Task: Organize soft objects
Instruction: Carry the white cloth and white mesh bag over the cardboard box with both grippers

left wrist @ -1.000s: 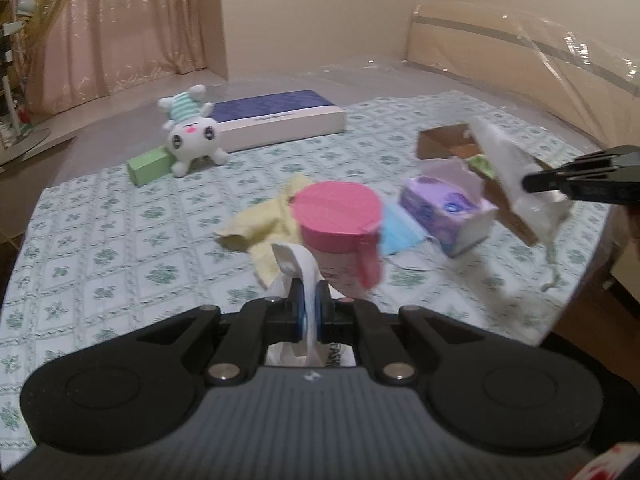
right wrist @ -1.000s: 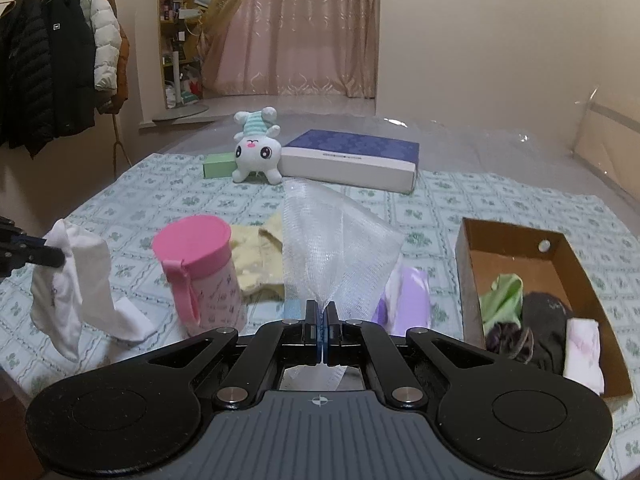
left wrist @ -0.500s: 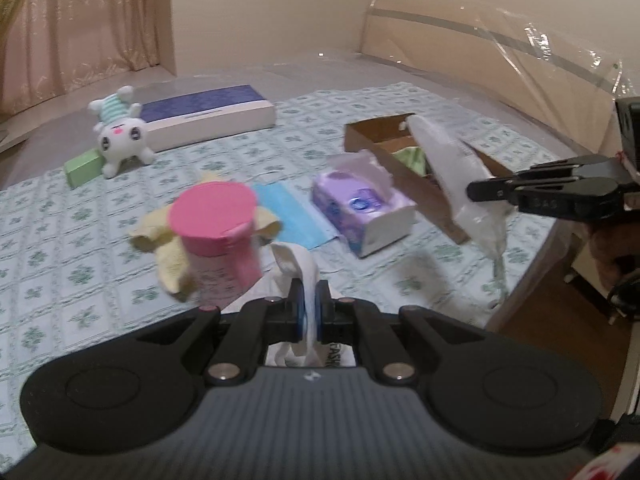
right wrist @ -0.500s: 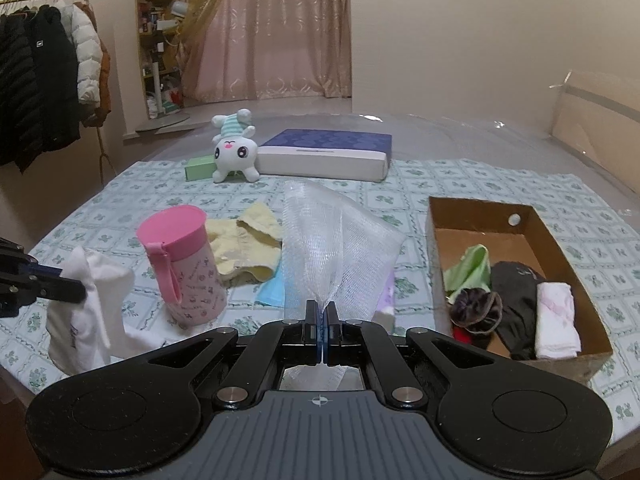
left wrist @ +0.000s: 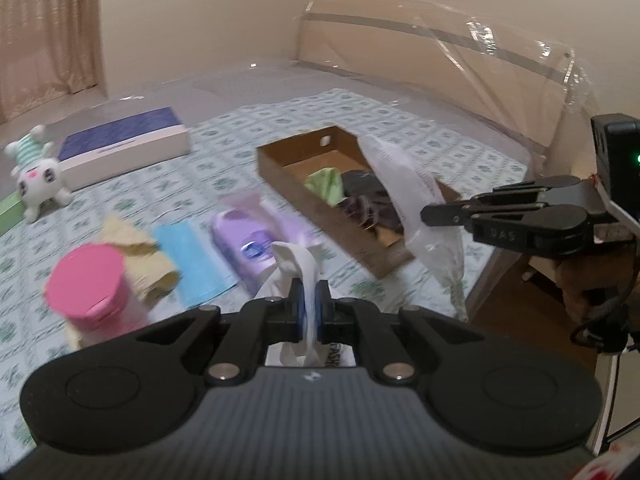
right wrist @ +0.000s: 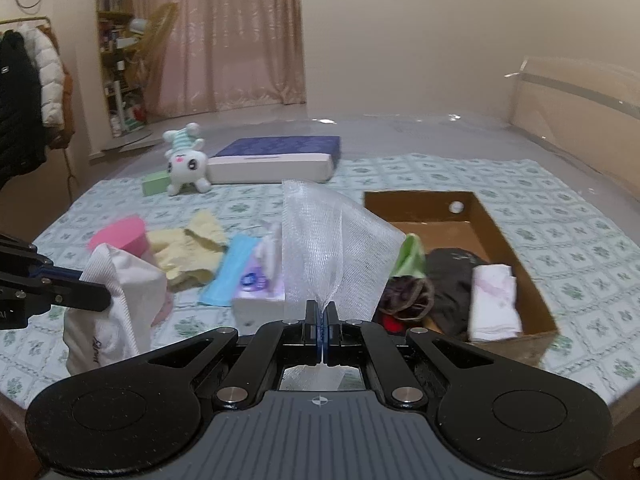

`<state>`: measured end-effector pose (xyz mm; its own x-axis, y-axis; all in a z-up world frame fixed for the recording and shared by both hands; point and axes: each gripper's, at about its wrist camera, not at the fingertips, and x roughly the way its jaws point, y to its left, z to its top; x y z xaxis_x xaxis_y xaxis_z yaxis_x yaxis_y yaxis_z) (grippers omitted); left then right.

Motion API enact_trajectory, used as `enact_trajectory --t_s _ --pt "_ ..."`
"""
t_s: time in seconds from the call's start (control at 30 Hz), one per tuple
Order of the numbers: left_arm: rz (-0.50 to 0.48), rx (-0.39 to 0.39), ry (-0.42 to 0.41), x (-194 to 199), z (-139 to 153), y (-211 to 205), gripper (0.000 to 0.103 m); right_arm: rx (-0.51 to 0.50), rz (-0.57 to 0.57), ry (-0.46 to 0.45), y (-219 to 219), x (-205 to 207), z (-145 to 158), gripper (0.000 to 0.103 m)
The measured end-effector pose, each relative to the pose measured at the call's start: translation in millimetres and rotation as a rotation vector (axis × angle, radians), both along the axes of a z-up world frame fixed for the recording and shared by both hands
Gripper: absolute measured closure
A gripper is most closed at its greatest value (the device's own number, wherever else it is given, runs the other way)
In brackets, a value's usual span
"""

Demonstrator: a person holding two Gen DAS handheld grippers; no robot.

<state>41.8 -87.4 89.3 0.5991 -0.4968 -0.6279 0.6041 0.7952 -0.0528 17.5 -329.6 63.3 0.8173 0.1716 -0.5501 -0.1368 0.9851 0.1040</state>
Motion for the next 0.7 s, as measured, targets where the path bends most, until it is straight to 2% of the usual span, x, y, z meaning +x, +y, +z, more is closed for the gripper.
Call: enact_trajectory --t_s 0.4,0.7 --pt "-0.123 -0.038 0.015 36.4 1.8 -95.0 0.099 0.005 -0.124 0.002 -83.9 7.1 7.4 0.102" --pt "-0.146 -0.067 -0.006 94.1 14.7 -164.4 0.099 0.036 -0.128 0.021 -133.5 58.2 14.3 0.102"
